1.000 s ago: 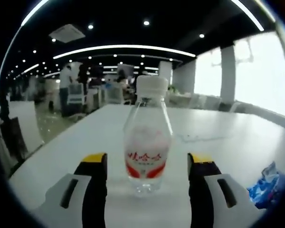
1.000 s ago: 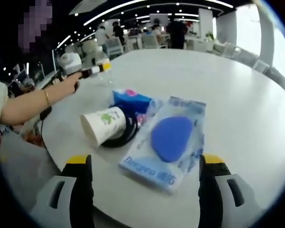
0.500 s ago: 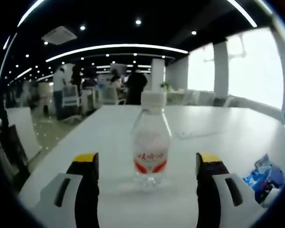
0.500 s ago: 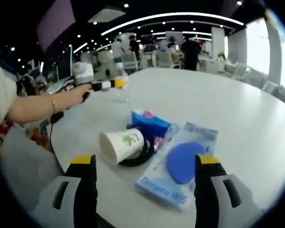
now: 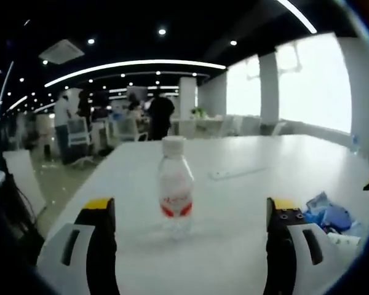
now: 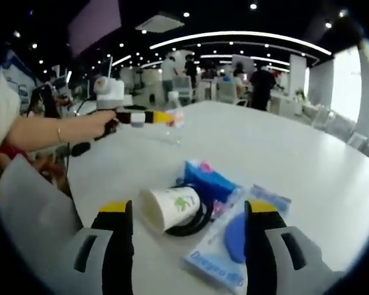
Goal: Arrange the tabletop items into an orderly group along one side of the table until the central work area is clear of visible clutter.
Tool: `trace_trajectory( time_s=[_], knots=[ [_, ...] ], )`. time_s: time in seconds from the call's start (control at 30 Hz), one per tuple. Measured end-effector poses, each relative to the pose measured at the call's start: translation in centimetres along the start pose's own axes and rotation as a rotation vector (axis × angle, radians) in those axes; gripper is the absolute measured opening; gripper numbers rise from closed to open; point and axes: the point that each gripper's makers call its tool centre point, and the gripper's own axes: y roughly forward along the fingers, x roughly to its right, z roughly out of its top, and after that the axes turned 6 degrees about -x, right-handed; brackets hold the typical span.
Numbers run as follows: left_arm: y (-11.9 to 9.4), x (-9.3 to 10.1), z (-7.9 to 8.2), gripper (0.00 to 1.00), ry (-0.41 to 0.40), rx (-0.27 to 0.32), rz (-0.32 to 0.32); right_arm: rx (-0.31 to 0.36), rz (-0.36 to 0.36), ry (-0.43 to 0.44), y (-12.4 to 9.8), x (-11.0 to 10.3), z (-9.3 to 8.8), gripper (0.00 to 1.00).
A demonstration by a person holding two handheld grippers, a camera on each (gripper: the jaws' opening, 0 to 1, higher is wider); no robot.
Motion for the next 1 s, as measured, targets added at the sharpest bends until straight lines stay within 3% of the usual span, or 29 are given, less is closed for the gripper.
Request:
trace_trajectory(
  time_s=[0.07, 0.17, 0.4, 0.53, 0.63, 0.83, 1.0],
  knots=[
    [-1.1, 0.4, 0.3, 0.99, -0.003, 0.009, -0.019, -0.009, 0.020, -0.021, 0.5, -0.6, 0.1, 0.68],
    [-2.0, 1.0, 0.3, 0.99, 0.005, 0.009, -0.049, -0.006, 0.054, 0.017, 0.9, -1.0, 0.1, 0.63],
    [-4.5, 2.4, -0.2, 0.99, 0.044, 0.001, -0.114, -0.030, 0.062, -0.028, 1.4, -1.8, -0.3, 0.56],
    [-5.7, 3.0, -0.6, 0.99, 0.067, -0.020, -0.139, -0.040, 0.073, -0.055, 1.6, -2.2, -0.5, 0.44],
    [-6.5, 3.4, -0.8, 0.99, 0.057, -0.036, -0.157, -0.048, 0.067, -0.082, 1.9, -2.3, -0.6, 0.43],
    [-8.4, 5.2, -0.8, 0.99, 0.066, -0.029, -0.232, -0.059, 0.080, -0.105, 2.5, -2.6, -0.6, 0.32],
    [-9.6, 6.0, -0.8, 0.98, 0.082, -0.023, -0.257, -0.064, 0.123, -0.104, 2.9, -3.3, -0.6, 0.30]
  ],
)
